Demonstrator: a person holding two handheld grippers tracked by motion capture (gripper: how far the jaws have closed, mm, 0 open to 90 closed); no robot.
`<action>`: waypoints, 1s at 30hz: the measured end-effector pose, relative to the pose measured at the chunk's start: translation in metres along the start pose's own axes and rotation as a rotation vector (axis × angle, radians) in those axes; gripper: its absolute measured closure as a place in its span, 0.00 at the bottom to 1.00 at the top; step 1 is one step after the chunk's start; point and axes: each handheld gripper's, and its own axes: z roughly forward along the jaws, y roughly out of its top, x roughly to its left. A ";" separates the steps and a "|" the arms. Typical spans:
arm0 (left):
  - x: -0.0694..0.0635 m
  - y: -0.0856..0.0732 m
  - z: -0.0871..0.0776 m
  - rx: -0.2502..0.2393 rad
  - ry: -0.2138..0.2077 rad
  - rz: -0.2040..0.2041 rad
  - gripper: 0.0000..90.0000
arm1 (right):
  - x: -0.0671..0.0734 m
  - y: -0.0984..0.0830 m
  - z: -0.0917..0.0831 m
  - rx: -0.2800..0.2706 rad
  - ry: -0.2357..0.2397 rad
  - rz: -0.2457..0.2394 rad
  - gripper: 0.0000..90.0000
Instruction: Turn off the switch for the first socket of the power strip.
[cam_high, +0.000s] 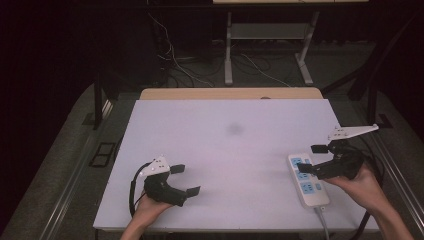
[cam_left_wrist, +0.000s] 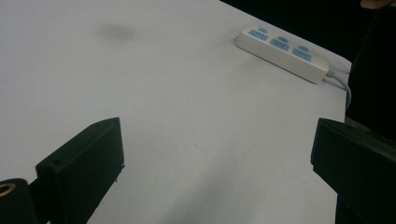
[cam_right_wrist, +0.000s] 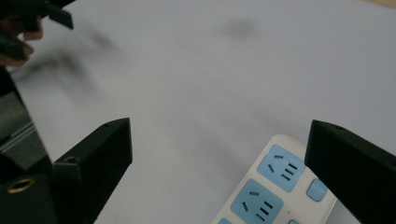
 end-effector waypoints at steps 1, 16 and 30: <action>0.000 0.000 0.000 0.000 0.000 0.000 0.01 | 0.000 -0.002 0.001 -0.011 -0.010 0.011 0.00; 0.000 0.000 0.000 0.002 -0.001 0.003 0.01 | 0.011 -0.028 0.015 -0.118 0.068 0.070 0.00; 0.000 0.000 0.000 0.003 -0.003 0.005 0.01 | 0.019 -0.051 0.041 -0.096 0.108 0.068 0.00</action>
